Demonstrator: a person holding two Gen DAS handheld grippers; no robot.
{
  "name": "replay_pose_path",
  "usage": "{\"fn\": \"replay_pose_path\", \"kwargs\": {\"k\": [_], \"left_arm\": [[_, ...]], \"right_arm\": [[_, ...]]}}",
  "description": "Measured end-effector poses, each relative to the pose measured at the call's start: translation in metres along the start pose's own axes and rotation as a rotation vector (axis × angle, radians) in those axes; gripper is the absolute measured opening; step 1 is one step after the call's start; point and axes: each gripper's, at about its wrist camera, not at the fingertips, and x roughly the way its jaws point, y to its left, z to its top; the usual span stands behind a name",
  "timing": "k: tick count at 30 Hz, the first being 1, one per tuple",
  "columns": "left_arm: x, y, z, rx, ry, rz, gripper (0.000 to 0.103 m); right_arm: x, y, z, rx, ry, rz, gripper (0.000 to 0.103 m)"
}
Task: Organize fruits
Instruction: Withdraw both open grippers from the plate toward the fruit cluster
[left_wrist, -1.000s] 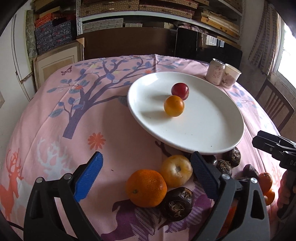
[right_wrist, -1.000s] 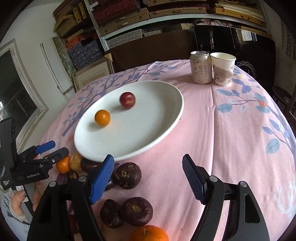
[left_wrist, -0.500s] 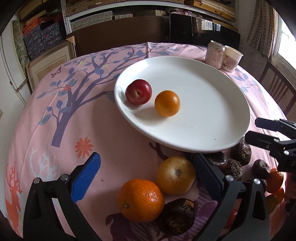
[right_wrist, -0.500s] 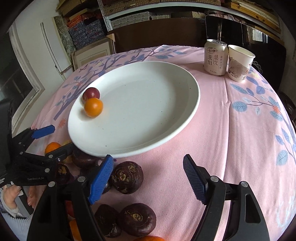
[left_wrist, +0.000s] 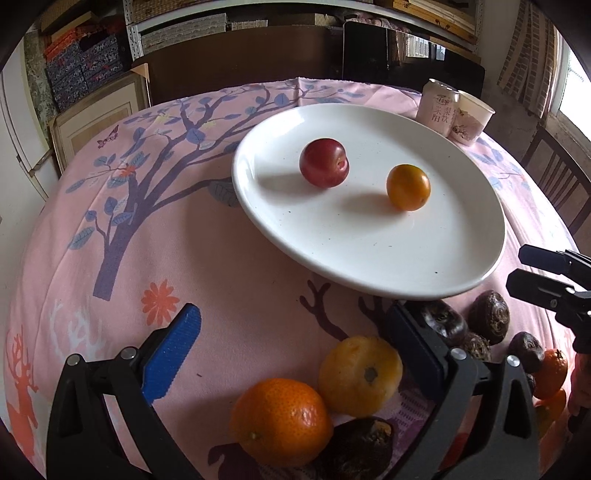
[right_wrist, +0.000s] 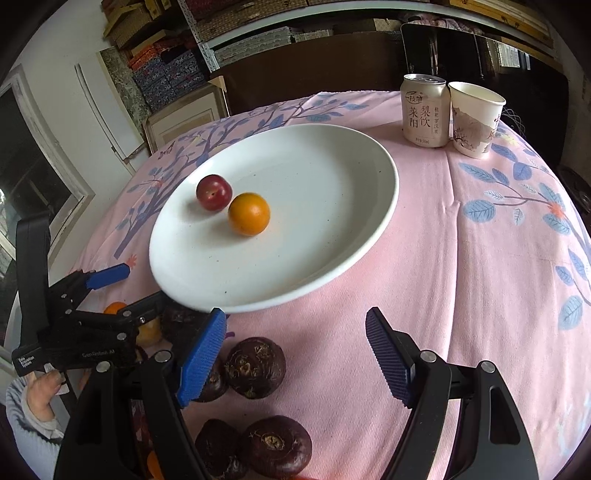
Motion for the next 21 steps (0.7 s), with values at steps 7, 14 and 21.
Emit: {"fn": "replay_pose_path", "kwargs": {"k": [7, 14, 21], "left_arm": [[-0.038, 0.005, -0.032, 0.016, -0.075, 0.056, 0.099], [-0.033, 0.016, -0.048, 0.002, -0.050, 0.029, 0.099], [-0.026, 0.019, -0.048, 0.000, -0.082, -0.002, 0.099]], "right_arm": [[-0.013, 0.009, -0.016, -0.027, -0.037, 0.029, 0.079], [-0.008, 0.000, -0.018, 0.013, -0.024, 0.056, 0.079], [-0.006, 0.000, -0.020, 0.028, -0.016, 0.077, 0.079]]}}
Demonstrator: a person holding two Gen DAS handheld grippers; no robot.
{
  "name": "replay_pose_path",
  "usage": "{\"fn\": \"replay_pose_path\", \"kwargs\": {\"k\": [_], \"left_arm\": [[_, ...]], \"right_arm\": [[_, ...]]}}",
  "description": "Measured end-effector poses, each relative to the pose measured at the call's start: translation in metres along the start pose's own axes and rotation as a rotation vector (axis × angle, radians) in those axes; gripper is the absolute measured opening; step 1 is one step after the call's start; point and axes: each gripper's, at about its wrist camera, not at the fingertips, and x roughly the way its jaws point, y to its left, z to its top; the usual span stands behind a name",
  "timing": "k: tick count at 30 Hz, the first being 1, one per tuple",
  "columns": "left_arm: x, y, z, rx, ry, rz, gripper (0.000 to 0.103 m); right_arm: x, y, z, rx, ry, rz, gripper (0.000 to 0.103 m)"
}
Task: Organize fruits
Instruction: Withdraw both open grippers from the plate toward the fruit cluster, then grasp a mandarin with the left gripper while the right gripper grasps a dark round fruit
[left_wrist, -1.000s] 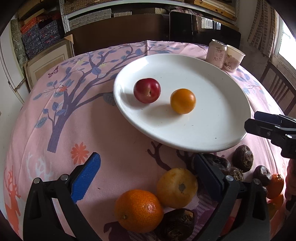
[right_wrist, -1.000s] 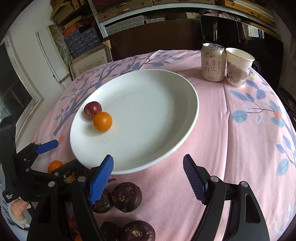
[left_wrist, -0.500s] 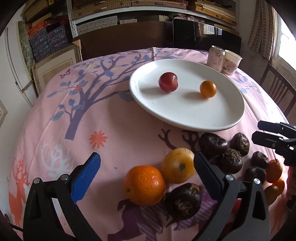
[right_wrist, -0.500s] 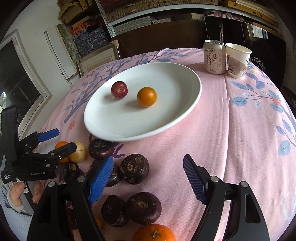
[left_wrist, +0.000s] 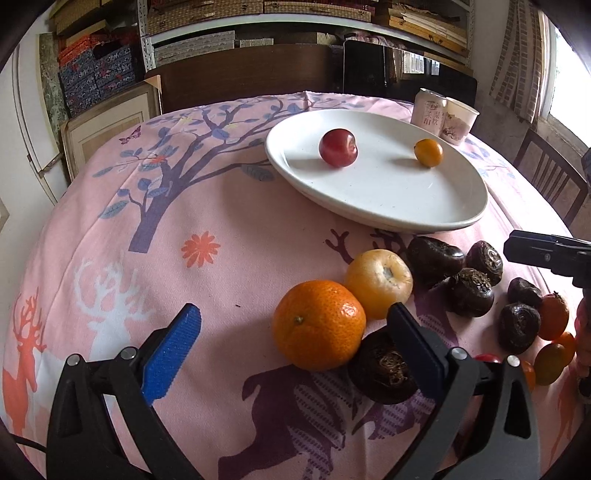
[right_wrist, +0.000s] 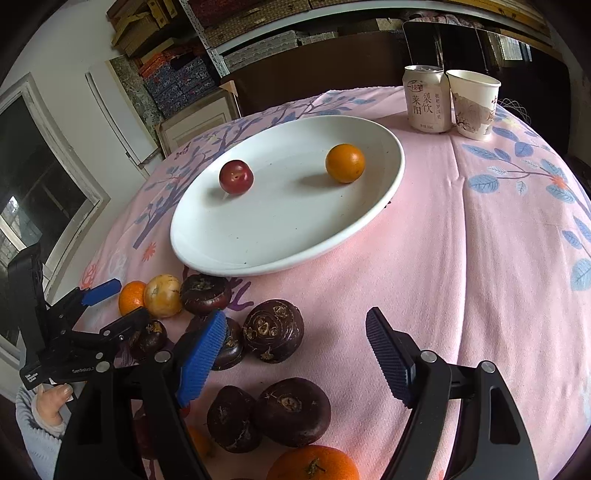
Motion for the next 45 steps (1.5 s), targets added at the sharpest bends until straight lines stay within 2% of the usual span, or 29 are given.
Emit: {"fn": "replay_pose_path", "kwargs": {"k": [3, 5, 7, 8, 10, 13, 18, 22, 24, 26, 30, 34, 38, 40, 45], "left_arm": [[0.000, 0.003, 0.000, -0.001, 0.001, -0.028, 0.097], [-0.002, 0.007, 0.000, -0.011, 0.008, -0.070, 0.077], [-0.003, 0.013, 0.000, -0.031, 0.013, -0.091, 0.067], [-0.002, 0.016, -0.001, -0.041, 0.019, -0.102, 0.066], [0.000, 0.017, -0.002, -0.049, 0.027, -0.118, 0.066], [0.003, 0.011, -0.001, -0.029, 0.021, -0.093, 0.066], [0.011, 0.006, 0.003, -0.021, 0.033, -0.096, 0.066], [0.005, 0.003, 0.007, 0.007, 0.024, -0.079, 0.056], [0.000, 0.006, 0.007, -0.003, 0.017, -0.077, 0.055], [-0.003, 0.010, 0.007, -0.022, 0.014, -0.084, 0.053], [-0.001, 0.013, 0.007, -0.039, 0.024, -0.112, 0.051], [0.002, 0.011, 0.006, -0.035, 0.036, -0.125, 0.051], [0.013, 0.005, 0.004, -0.023, 0.067, -0.158, 0.052], [0.014, -0.001, 0.003, 0.015, 0.054, -0.126, 0.053], [0.007, 0.002, 0.004, -0.004, 0.017, -0.109, 0.052]], "right_arm": [[-0.002, 0.003, -0.001, -0.001, -0.004, 0.021, 0.079], [-0.004, 0.003, -0.001, 0.001, -0.008, 0.036, 0.079], [-0.006, 0.002, 0.000, 0.007, -0.014, 0.042, 0.079], [-0.006, 0.002, 0.000, 0.012, -0.015, 0.042, 0.079], [-0.007, 0.000, 0.000, 0.022, -0.013, 0.047, 0.079], [-0.008, 0.001, 0.000, 0.024, -0.016, 0.059, 0.079], [-0.012, 0.016, -0.002, 0.016, -0.027, 0.113, 0.079], [-0.008, 0.039, -0.001, 0.009, -0.012, 0.172, 0.079], [0.002, 0.054, -0.003, -0.015, 0.016, 0.139, 0.078], [0.014, 0.065, -0.003, -0.039, 0.036, 0.095, 0.075], [0.035, 0.077, 0.005, -0.068, 0.070, 0.021, 0.060], [0.047, 0.080, 0.008, -0.086, 0.087, -0.006, 0.043], [0.044, 0.080, 0.005, -0.104, 0.081, 0.019, 0.043], [0.039, 0.081, 0.003, -0.114, 0.066, 0.045, 0.043], [0.024, 0.071, -0.001, -0.097, 0.041, 0.096, 0.043]]}}
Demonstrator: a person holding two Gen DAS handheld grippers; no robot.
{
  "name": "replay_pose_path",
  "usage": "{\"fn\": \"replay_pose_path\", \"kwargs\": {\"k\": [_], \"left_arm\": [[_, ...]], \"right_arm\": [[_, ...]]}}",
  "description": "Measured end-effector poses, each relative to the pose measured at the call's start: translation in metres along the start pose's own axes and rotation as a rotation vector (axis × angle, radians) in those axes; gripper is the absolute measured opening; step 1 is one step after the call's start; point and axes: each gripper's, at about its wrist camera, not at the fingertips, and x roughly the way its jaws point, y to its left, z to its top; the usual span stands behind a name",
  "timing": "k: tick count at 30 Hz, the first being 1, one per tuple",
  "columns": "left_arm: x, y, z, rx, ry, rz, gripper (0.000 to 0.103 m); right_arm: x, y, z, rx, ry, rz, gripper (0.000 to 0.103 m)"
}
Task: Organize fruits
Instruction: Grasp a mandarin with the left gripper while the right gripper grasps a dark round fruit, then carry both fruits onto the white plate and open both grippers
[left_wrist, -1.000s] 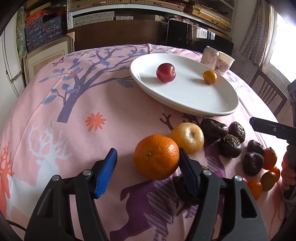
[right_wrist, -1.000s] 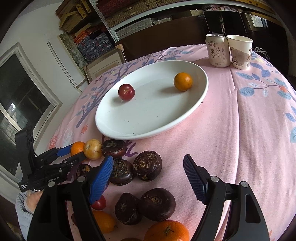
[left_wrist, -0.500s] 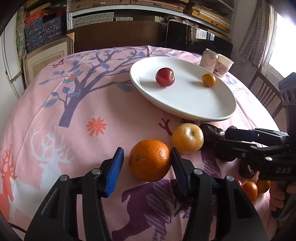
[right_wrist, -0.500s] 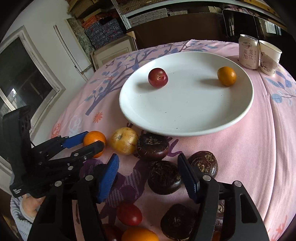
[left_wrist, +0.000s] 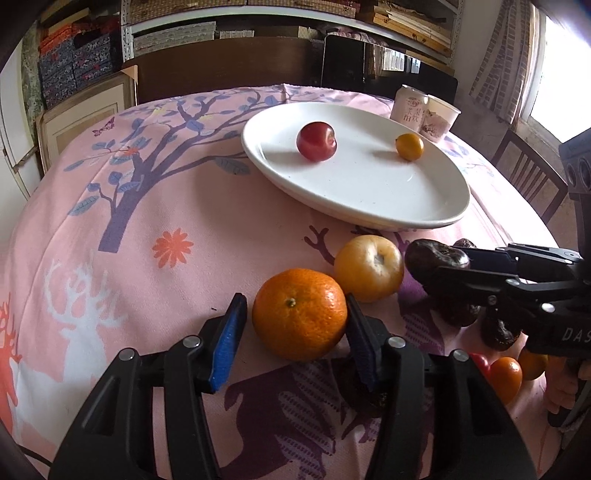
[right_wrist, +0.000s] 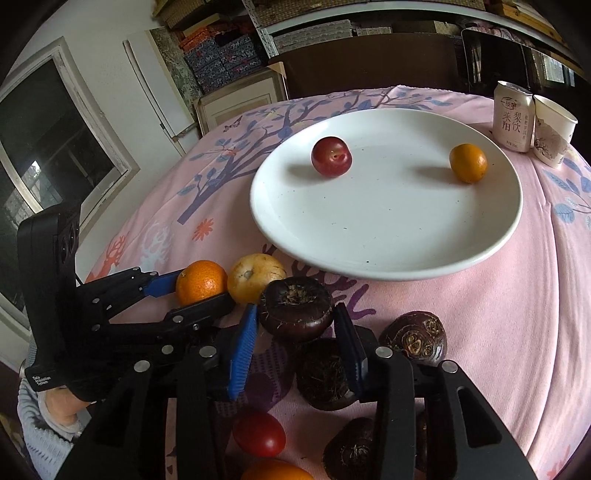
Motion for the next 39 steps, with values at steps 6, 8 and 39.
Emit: {"fn": "replay_pose_path", "kwargs": {"k": [6, 8, 39], "left_arm": [[-0.020, 0.010, 0.004, -0.050, -0.080, 0.018, 0.047], [-0.025, 0.013, 0.004, -0.065, -0.093, -0.005, 0.047], [-0.016, -0.036, 0.070, 0.013, -0.124, 0.015, 0.046]], "right_arm": [[-0.016, -0.005, 0.003, 0.037, -0.039, 0.058, 0.043], [-0.023, -0.003, 0.004, 0.026, -0.058, 0.061, 0.042], [-0.041, -0.064, 0.047, 0.144, -0.198, -0.077, 0.043]]}}
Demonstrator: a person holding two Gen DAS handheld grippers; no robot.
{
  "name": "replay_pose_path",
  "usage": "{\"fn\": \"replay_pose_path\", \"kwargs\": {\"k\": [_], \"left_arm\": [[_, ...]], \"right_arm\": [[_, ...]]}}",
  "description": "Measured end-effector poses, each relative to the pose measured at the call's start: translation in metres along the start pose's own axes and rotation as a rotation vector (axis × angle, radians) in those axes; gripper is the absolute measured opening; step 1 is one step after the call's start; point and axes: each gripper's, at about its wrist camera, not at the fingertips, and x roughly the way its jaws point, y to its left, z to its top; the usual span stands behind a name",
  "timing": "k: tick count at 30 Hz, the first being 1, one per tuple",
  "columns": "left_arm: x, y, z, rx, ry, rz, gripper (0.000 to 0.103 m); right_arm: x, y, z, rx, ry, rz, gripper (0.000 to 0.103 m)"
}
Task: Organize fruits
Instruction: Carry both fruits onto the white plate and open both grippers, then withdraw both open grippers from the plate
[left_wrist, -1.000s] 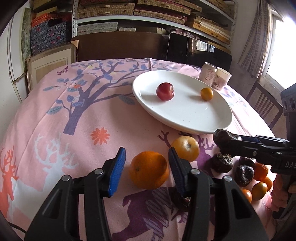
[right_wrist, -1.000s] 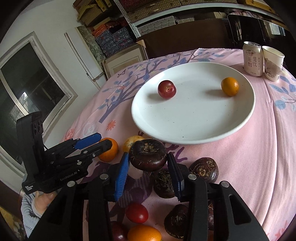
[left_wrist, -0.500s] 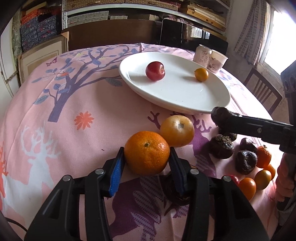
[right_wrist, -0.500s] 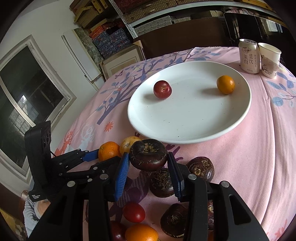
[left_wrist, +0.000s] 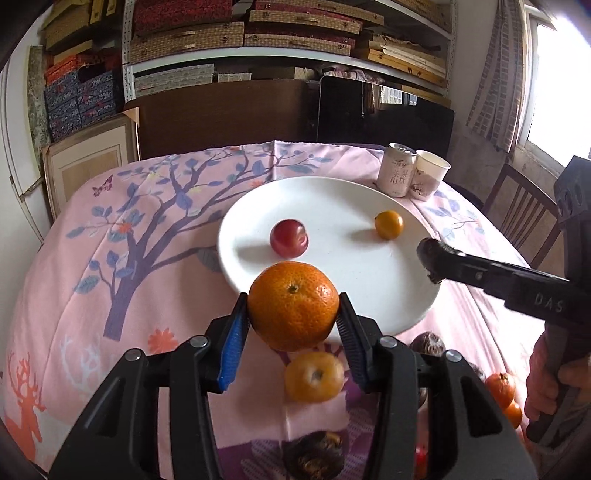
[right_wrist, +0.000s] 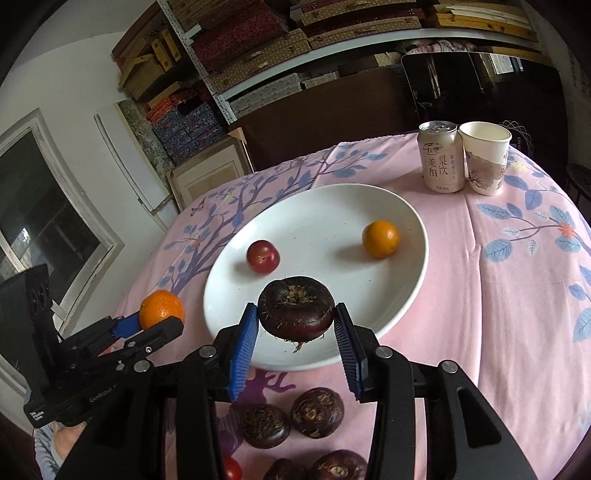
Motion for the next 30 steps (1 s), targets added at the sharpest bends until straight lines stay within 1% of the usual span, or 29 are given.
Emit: {"fn": "replay_pose_path", "kwargs": {"k": [3, 4, 5, 6, 7, 8, 10, 13, 16, 18, 22, 24, 26, 28, 30], "left_arm": [[0.021, -0.012, 0.009, 0.006, 0.006, -0.002, 0.046], [0.027, -0.013, 0.009, -0.001, 0.007, -0.004, 0.052], [0.031, -0.013, 0.006, 0.001, 0.012, 0.001, 0.069], [0.032, -0.014, 0.003, 0.010, 0.012, 0.005, 0.076], [0.030, -0.013, 0.000, 0.019, 0.004, 0.013, 0.083], [0.027, -0.012, -0.003, 0.023, 0.001, 0.023, 0.084], [0.021, -0.008, -0.005, 0.015, 0.001, 0.013, 0.085], [0.009, 0.001, -0.010, -0.024, -0.022, 0.017, 0.096], [0.003, 0.009, -0.019, -0.039, -0.019, 0.030, 0.096], [0.001, 0.015, -0.028, -0.058, -0.008, 0.037, 0.097], [0.001, 0.025, -0.049, -0.095, 0.037, 0.061, 0.098], [0.000, 0.026, -0.053, -0.104, 0.042, 0.070, 0.098], [-0.001, 0.025, -0.054, -0.101, 0.038, 0.067, 0.098], [0.003, 0.020, -0.054, -0.084, 0.045, 0.068, 0.098], [0.007, 0.014, -0.056, -0.054, 0.060, 0.075, 0.098]], "right_arm": [[0.009, -0.008, 0.003, 0.018, -0.001, 0.007, 0.044], [0.008, -0.011, 0.003, 0.026, -0.018, 0.011, 0.050], [0.006, -0.012, 0.003, 0.032, -0.031, 0.003, 0.059], [0.003, -0.013, 0.002, 0.036, -0.046, -0.012, 0.071], [0.001, -0.014, 0.002, 0.039, -0.055, -0.016, 0.072], [0.001, -0.014, 0.001, 0.042, -0.053, -0.009, 0.072], [0.001, -0.015, -0.001, 0.055, -0.045, 0.008, 0.072], [0.000, -0.021, -0.008, 0.078, -0.036, 0.009, 0.072], [-0.005, -0.030, -0.015, 0.116, -0.035, -0.001, 0.072], [-0.006, -0.033, -0.018, 0.132, -0.032, 0.002, 0.074], [-0.007, -0.030, -0.027, 0.114, -0.015, -0.009, 0.079], [-0.007, -0.026, -0.032, 0.101, 0.005, 0.002, 0.079], [-0.013, -0.021, -0.037, 0.077, 0.001, 0.004, 0.083], [-0.019, -0.016, -0.038, 0.041, -0.011, -0.019, 0.087], [-0.022, -0.012, -0.039, 0.020, -0.013, -0.021, 0.088]]}}
